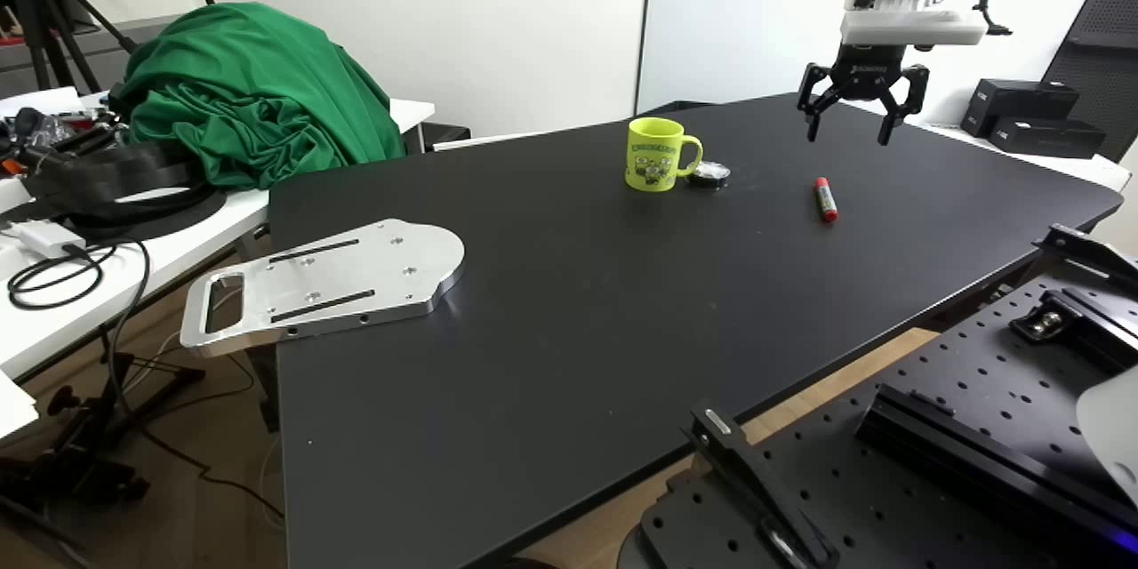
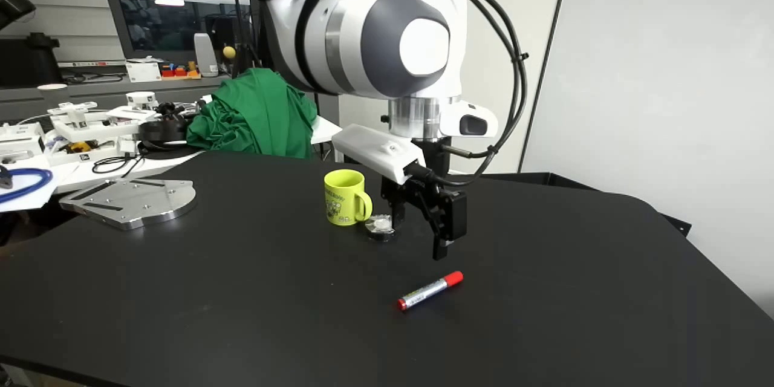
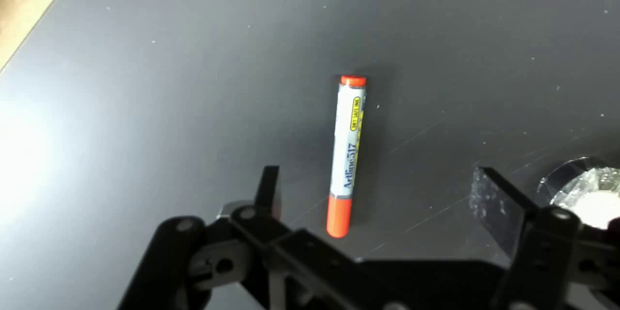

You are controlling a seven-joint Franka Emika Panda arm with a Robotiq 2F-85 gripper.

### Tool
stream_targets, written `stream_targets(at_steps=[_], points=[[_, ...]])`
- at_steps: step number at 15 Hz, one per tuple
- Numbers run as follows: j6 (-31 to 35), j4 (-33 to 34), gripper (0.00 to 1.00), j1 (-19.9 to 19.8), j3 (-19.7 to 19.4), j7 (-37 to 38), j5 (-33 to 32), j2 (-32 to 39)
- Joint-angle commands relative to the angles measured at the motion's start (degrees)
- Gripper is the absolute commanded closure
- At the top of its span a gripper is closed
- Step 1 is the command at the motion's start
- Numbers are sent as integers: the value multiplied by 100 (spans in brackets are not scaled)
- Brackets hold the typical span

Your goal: Place the red marker inside the yellow mug, take the marker out of the mug then place it back inside the mug

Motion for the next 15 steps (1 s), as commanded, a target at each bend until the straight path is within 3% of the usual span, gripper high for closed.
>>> stream_targets(at_steps=[1, 15], points=[[43, 199, 0, -332, 363, -287, 725, 292], [486, 681, 0, -320, 180, -171, 734, 1416]])
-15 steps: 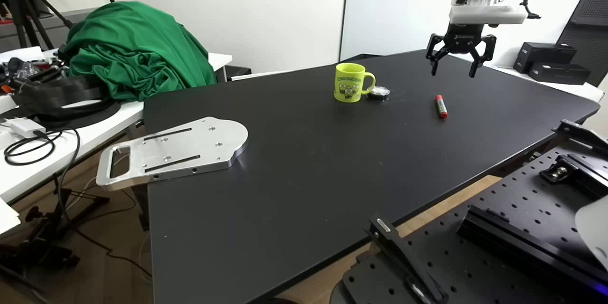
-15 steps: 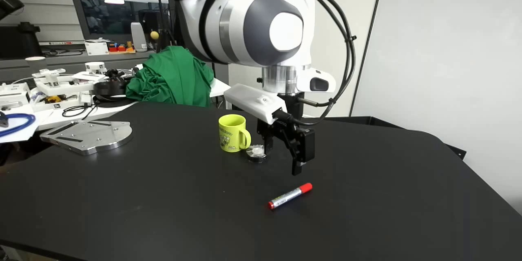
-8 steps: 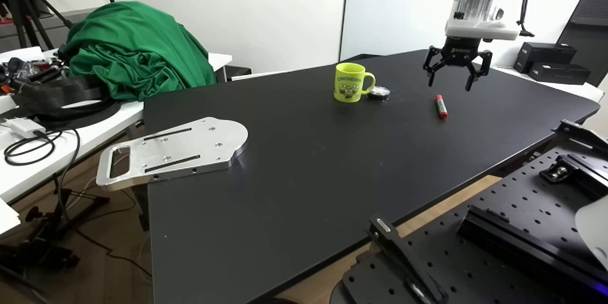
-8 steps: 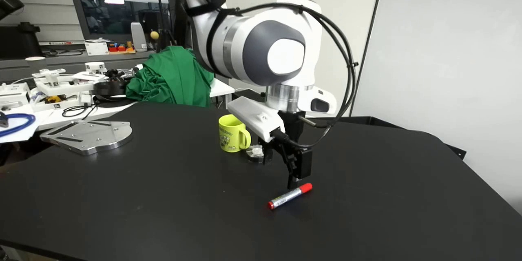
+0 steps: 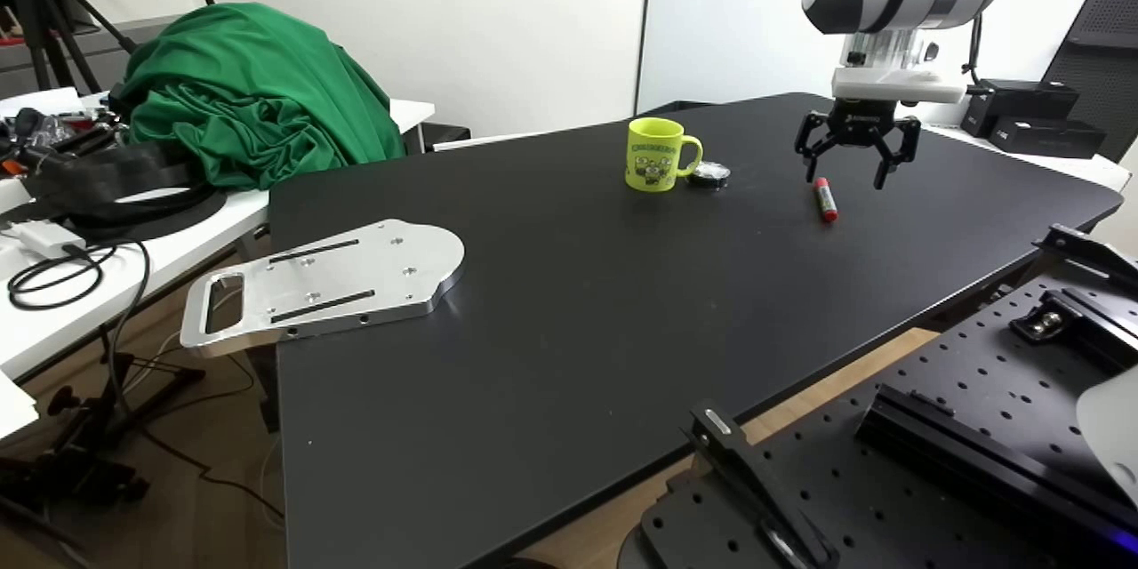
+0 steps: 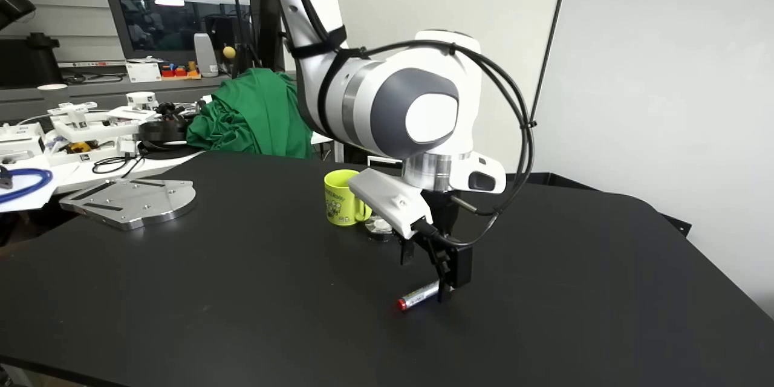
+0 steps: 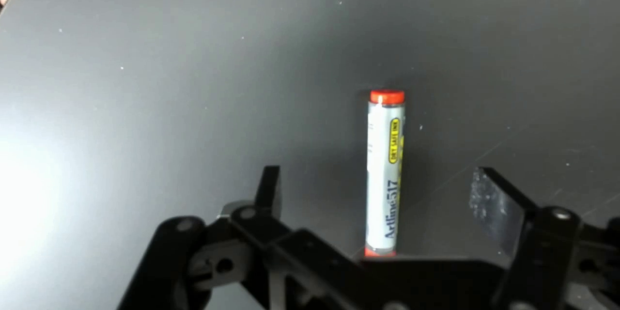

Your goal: Place the red marker inside the yellow mug, take the marker out of the mug then place it back inside the mug

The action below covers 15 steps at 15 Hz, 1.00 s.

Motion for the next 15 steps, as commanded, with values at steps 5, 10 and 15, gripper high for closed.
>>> stream_targets(at_steps=[5, 10, 15], points=[[82, 393, 0, -53, 24, 108, 76, 594], [113, 465, 25, -9, 67, 140, 89, 815], [157, 532, 55, 90, 48, 236, 84, 901]])
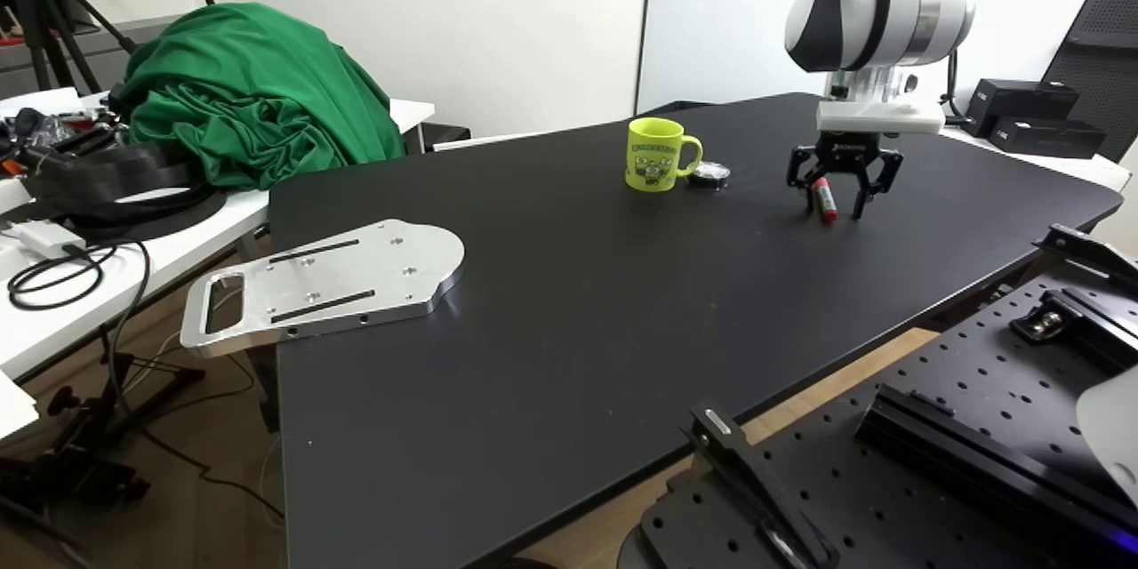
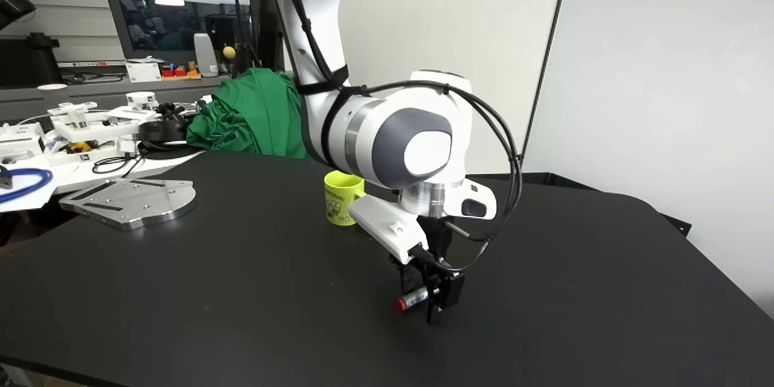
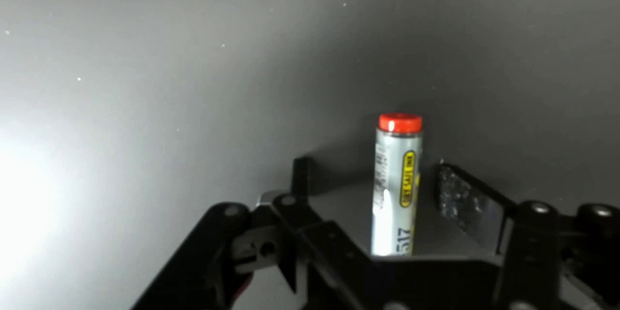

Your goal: Place the red marker inside the yellow mug, take the marker out of the mug then place it back inside the mug

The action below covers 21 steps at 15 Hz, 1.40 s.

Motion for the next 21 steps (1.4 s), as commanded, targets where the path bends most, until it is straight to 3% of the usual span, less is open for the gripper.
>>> stream_targets(at_steps=[1, 7, 11, 17, 21], points=[[64, 157, 61, 59, -29, 221, 69, 190], [-448, 356, 98, 558, -641, 896, -140, 323], [-1173, 756, 94, 769, -768, 1286, -172, 367], [-2084, 1639, 94, 970, -560, 1725, -133, 309], [-3077, 2535, 94, 990, -345, 2145, -12, 346]])
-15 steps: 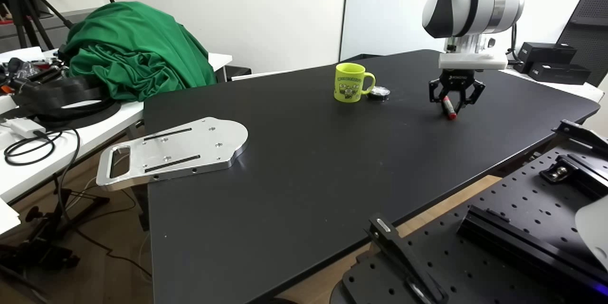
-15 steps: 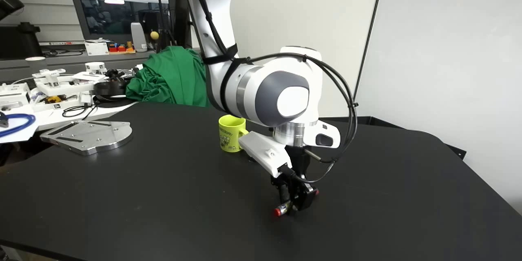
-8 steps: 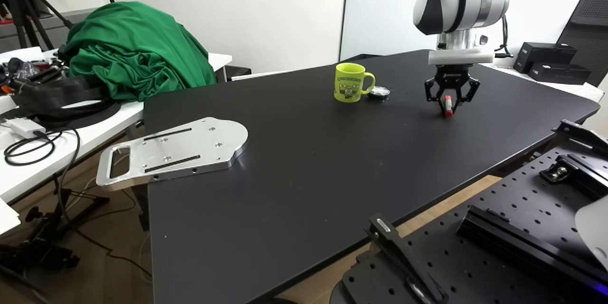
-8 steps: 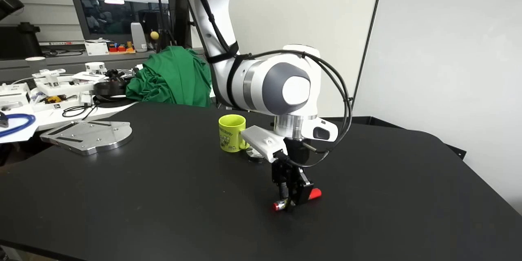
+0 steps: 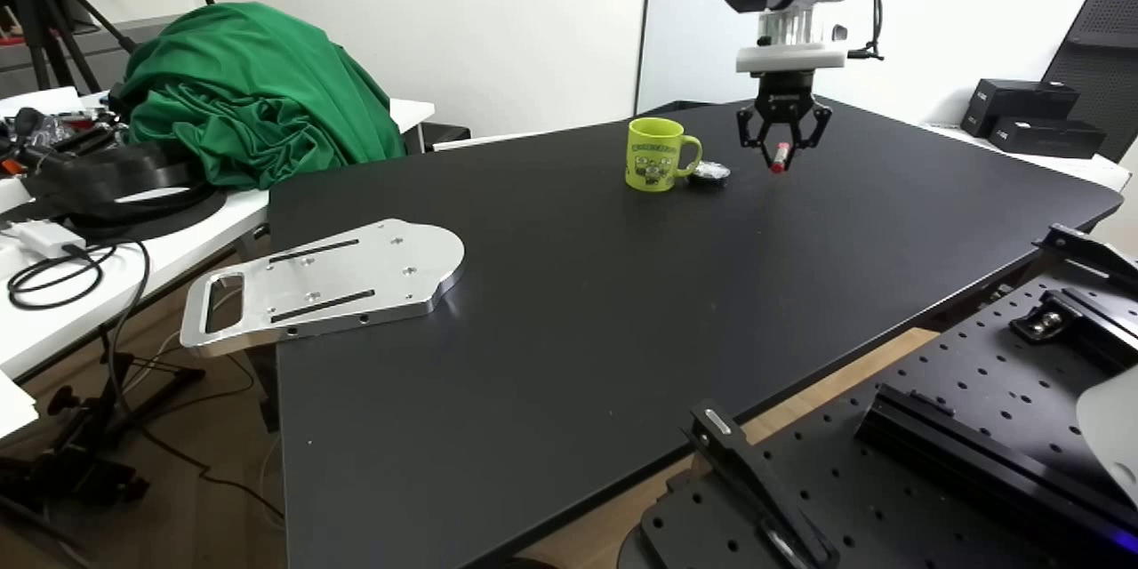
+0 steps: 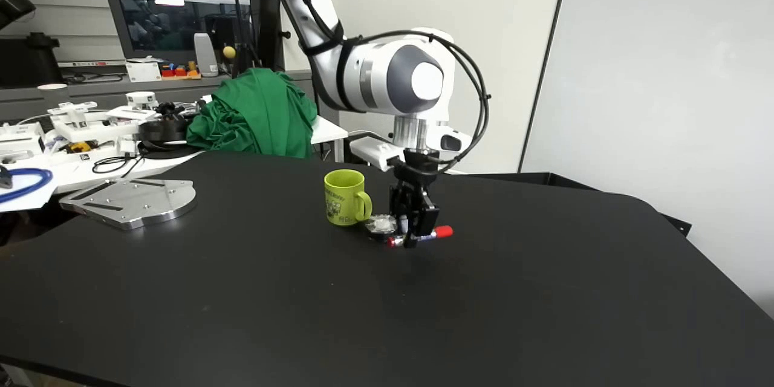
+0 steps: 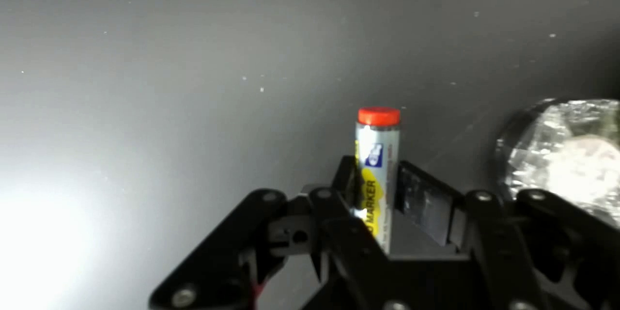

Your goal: Place the red marker inside the yellow mug, take the marker out of the mug then place it back inside the mug

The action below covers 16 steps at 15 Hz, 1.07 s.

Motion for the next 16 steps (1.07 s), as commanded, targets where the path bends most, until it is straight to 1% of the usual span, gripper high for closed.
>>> stream_targets(at_steps=[1, 4, 6, 8, 10, 13, 16], points=[[-995, 930, 94, -9, 161, 575, 19, 112], [-1797, 1571, 94, -6, 288, 882, 4, 146], [-2486, 2004, 94, -59, 404, 1044, 51, 181], [-3475, 2497, 94, -195, 590, 965, 166, 257], [-4002, 2816, 94, -249, 678, 967, 297, 306], [-4500, 3215, 94, -419, 779, 964, 662, 463], [-4614, 3441, 94, -683, 938, 706, 1166, 660]])
